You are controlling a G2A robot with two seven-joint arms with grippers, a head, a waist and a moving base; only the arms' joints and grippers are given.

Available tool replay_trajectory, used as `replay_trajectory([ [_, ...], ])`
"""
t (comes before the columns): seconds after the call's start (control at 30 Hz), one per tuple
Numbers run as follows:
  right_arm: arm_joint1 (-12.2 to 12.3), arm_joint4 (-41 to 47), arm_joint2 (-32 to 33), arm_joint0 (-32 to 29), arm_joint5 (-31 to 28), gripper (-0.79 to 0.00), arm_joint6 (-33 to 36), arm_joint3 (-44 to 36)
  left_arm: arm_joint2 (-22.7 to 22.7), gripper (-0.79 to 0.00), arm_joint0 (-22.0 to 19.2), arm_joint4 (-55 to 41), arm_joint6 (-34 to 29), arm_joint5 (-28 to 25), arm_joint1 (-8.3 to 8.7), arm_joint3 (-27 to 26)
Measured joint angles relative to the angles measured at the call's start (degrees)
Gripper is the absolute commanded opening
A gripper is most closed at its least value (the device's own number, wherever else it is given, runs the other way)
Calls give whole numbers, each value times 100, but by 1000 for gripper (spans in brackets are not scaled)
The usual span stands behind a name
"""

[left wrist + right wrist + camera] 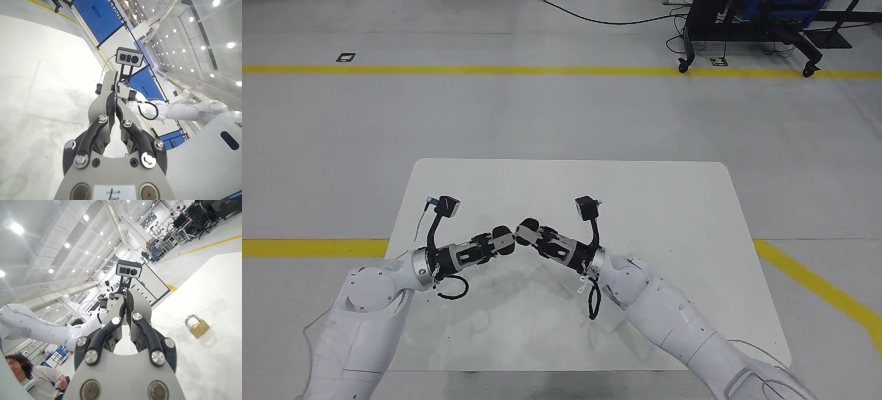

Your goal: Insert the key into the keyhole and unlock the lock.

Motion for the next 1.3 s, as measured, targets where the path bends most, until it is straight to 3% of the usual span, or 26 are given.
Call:
replay_trajectory([
  [0.23, -3, -9, 29, -11, -8, 0, 15, -10, -38, -785, 9, 56, 438, 145, 18, 40],
  [0.6, -3, -9, 29, -11, -7, 0, 14, -9, -47, -785, -3, 27, 448, 224, 26, 37],
  [0.7, -1, 0, 17, -27, 41, 0, 62, -10, -90, -785, 39, 394, 523, 128, 52, -100],
  [0.77, 17, 138, 9, -18, 270, 0, 366, -2, -112, -785, 92, 481, 494, 122, 69, -152],
  [1.0, 322, 721, 422, 143, 719, 0, 2578, -81, 31, -785, 115, 611, -219, 298, 145, -264],
  [1.03, 363, 772, 498, 119, 759, -200, 2757, -137, 99, -785, 97, 617, -350, 325, 150, -276],
  [1.07, 399, 814, 562, 90, 806, -345, 2923, -201, 166, -785, 74, 600, -486, 344, 155, -279],
  [1.1, 443, 871, 639, 48, 868, -416, 3117, -295, 243, -785, 36, 565, -657, 343, 162, -279],
  [1.2, 524, 1043, 773, -70, 975, -502, 3474, -510, 346, -785, -47, 466, -949, 230, 183, -250],
  [1.3, 573, 1167, 825, -149, 1066, -526, 3741, -642, 354, -785, -84, 434, -960, 192, 202, -194],
])
